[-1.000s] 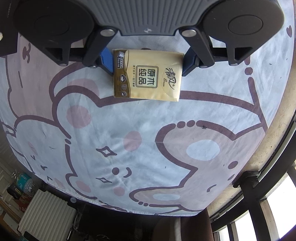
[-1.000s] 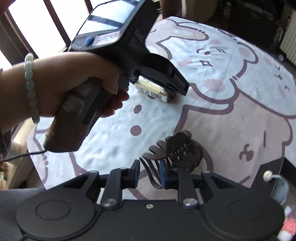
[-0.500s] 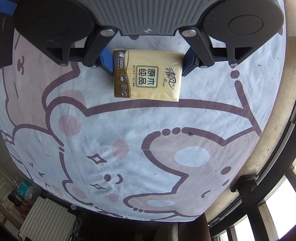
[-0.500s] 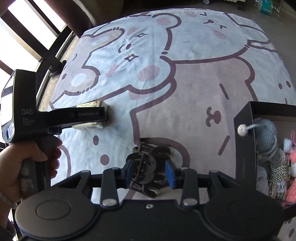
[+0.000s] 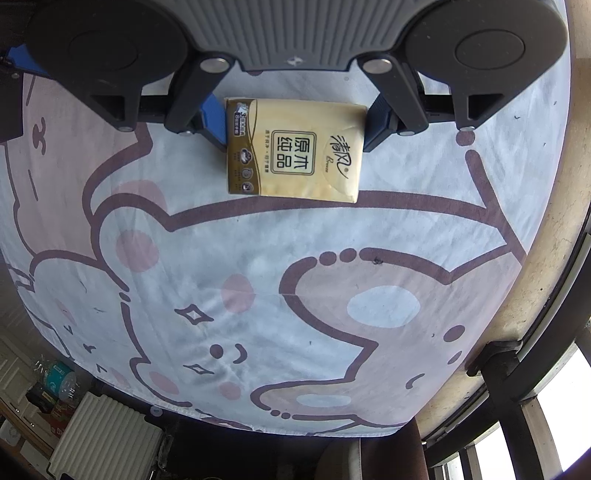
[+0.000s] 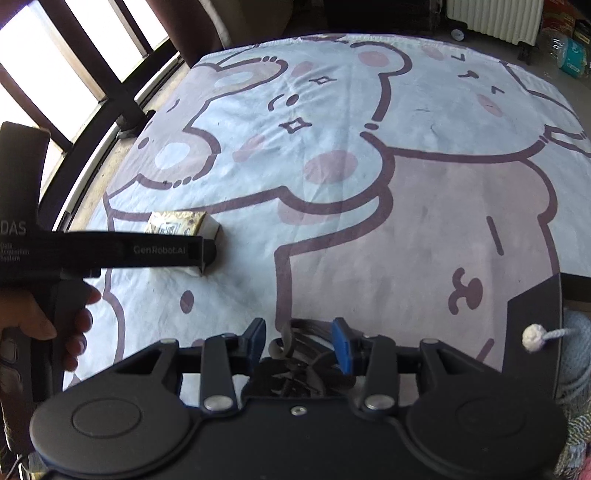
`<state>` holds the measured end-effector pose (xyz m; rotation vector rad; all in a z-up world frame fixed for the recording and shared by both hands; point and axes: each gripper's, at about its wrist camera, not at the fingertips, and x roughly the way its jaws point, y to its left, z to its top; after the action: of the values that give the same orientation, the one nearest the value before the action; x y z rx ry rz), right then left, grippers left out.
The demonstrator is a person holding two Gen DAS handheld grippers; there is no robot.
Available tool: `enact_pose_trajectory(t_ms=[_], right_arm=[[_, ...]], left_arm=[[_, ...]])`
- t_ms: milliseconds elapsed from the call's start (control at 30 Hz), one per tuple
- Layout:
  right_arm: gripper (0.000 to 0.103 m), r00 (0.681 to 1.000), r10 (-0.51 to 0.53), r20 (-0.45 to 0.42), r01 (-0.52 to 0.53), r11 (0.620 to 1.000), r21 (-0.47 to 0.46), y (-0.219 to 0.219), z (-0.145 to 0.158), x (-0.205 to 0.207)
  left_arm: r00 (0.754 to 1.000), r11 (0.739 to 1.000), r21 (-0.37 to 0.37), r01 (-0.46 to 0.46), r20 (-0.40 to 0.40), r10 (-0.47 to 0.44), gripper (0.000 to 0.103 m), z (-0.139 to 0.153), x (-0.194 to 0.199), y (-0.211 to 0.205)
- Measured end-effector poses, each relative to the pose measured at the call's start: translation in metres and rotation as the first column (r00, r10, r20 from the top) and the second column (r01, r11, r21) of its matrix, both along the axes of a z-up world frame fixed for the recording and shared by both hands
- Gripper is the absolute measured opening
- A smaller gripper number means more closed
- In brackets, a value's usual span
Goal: Organize objects
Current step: 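Lift the tissue pack and coil spring and carry both over the black box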
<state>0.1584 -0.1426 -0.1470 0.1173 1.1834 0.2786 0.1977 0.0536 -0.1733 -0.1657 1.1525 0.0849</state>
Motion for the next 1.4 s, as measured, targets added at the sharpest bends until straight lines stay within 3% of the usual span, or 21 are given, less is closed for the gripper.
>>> enact_pose_trajectory(t_ms=[133,200,333,433,533,633,833,900,1167,1400], right_arm=[[0.052,0.995,0.079,-0.056,-0.079,0.997,-0.007,0.001,0.000,-0.012],[0.062,0.988,0.120,-0.093,-0.119,0.993,0.014,0.000,0.001,-0.022],[0.067,0.968,0.215,-0.127,-0.216,0.976,0.010,0.005,0.003,-0.042],[0.068,0.964,0.233,-0.128,-0.237,0.971,-0.015,0.007,0.008,-0.049],[0.076,0.972,0.203,-0.119,-0.208,0.978,-0.031,0.010,0.013,-0.050],[0.081,0.966,0.241,-0.097,-0.249,0.965,-0.081,0.023,0.015,-0.054],[0.079,0.906,0.413,-0.092,-0.421,0.857,-0.297,0.053,0.000,-0.068],[0.064,0.896,0.433,-0.100,-0.440,0.835,-0.331,0.053,-0.006,-0.068],[0.061,0.937,0.341,-0.075,-0.348,0.889,-0.299,0.033,0.004,-0.059],[0.061,0.955,0.295,-0.029,-0.289,0.905,-0.313,0.027,0.022,-0.060]], left_arm=[[1.000,1.000,0.003,0.000,-0.002,0.000,0.074,0.000,0.000,-0.001],[1.000,1.000,0.009,-0.001,-0.006,0.001,0.074,0.001,0.000,-0.002],[1.000,1.000,0.007,-0.007,-0.019,0.007,0.074,0.003,0.000,-0.005],[1.000,1.000,0.004,-0.007,-0.027,0.007,0.074,0.004,0.000,-0.008],[1.000,1.000,0.003,-0.001,-0.027,0.001,0.074,0.007,-0.001,-0.012],[1.000,1.000,0.005,0.012,-0.023,-0.012,0.074,0.010,-0.001,-0.015],[0.999,1.000,-0.002,0.008,-0.036,-0.008,0.074,0.009,-0.003,-0.010],[0.999,1.000,-0.009,-0.006,-0.037,0.006,0.074,0.010,-0.004,-0.007],[0.999,1.000,-0.007,-0.016,-0.034,0.015,0.074,0.021,-0.011,-0.006],[1.000,1.000,-0.003,-0.010,-0.010,0.010,0.074,0.041,-0.020,-0.012]])
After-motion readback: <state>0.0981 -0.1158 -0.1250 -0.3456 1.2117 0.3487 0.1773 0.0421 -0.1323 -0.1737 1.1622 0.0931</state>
